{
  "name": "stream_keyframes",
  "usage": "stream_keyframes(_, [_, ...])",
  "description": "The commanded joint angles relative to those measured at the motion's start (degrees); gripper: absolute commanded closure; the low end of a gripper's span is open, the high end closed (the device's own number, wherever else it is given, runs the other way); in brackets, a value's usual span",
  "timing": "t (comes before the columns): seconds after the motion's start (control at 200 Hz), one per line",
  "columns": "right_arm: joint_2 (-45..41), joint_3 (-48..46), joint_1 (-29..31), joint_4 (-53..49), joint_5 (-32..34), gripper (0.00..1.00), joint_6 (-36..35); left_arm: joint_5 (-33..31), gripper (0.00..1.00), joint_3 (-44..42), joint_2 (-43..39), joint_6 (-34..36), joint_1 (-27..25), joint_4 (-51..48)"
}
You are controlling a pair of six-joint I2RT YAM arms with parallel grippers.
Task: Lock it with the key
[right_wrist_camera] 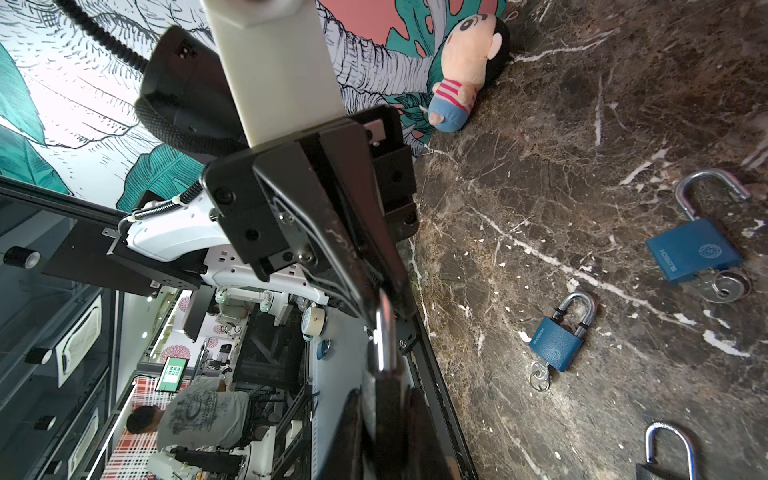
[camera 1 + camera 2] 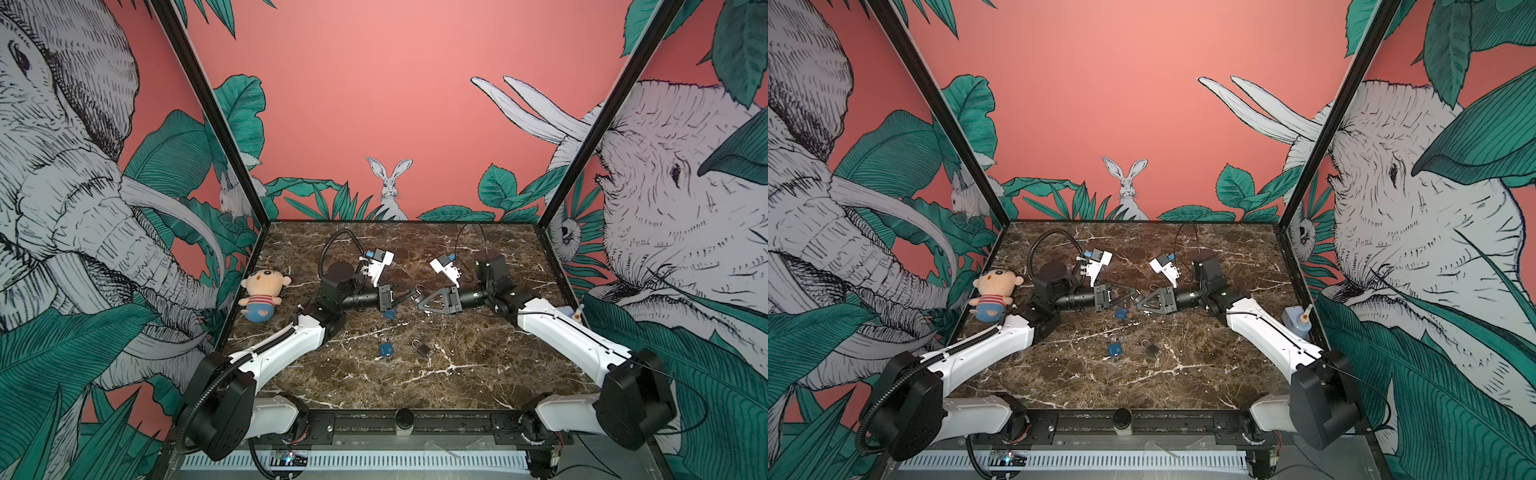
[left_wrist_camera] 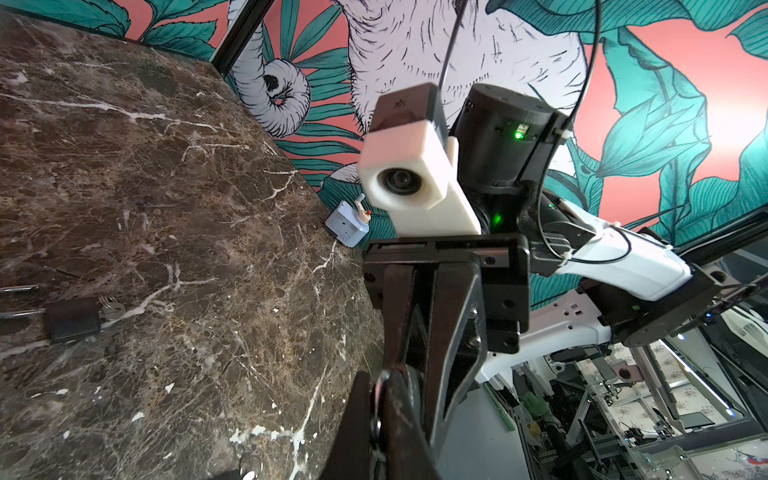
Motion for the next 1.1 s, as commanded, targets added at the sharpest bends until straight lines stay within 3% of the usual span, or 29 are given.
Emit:
stream_keyframes(0.0, [-1.0, 3.2, 1.6, 8.5, 0.2, 1.00, -2.2, 4.6, 0.88, -1.4, -0.3, -2.5, -1.7, 0.3])
stream_keyframes(0.215, [-1.0, 3.4, 1.6, 8.1, 0.5, 1.00, -2.5, 5.1, 0.84, -1.7, -0.6, -2.5, -1.4, 0.1])
stream_keyframes(0.36, [-0.8, 3.6, 1.5, 8.1, 0.5, 1.00, -2.4, 5.0, 1.00, -2.0, -0.8, -2.3, -1.2, 0.0])
stream_keyframes(0.605, [-0.7, 3.7, 1.5, 7.9, 1.2, 1.00, -2.5, 4.4, 1.00, -2.2, -1.0, -2.4, -0.9, 0.4])
stream_keyframes(0.65, [-0.8, 3.5, 1.5, 7.7, 2.0, 0.88, -2.8, 3.7, 1.00, -2.3, -1.1, -2.6, -0.7, 0.4])
stream_keyframes(0.705, [-0.8, 3.3, 1.5, 7.4, 2.8, 0.67, -3.2, 2.4, 1.00, -2.3, -1.3, -2.9, -0.4, 0.2])
stream_keyframes(0.785, [-1.2, 2.5, 1.3, 7.9, 3.2, 0.57, -3.1, 0.3, 1.00, -2.1, -1.6, -3.8, 0.5, 0.0])
stream_keyframes(0.91, [-2.9, 0.1, 0.4, 10.6, 4.3, 0.49, -1.5, -3.2, 1.00, -1.5, -2.4, -5.4, 1.9, 0.7])
stream_keyframes(1.095, [-4.5, -3.2, -1.3, 13.3, 5.4, 0.47, 0.4, -3.4, 1.00, 1.4, -2.6, -6.6, 2.7, -0.5])
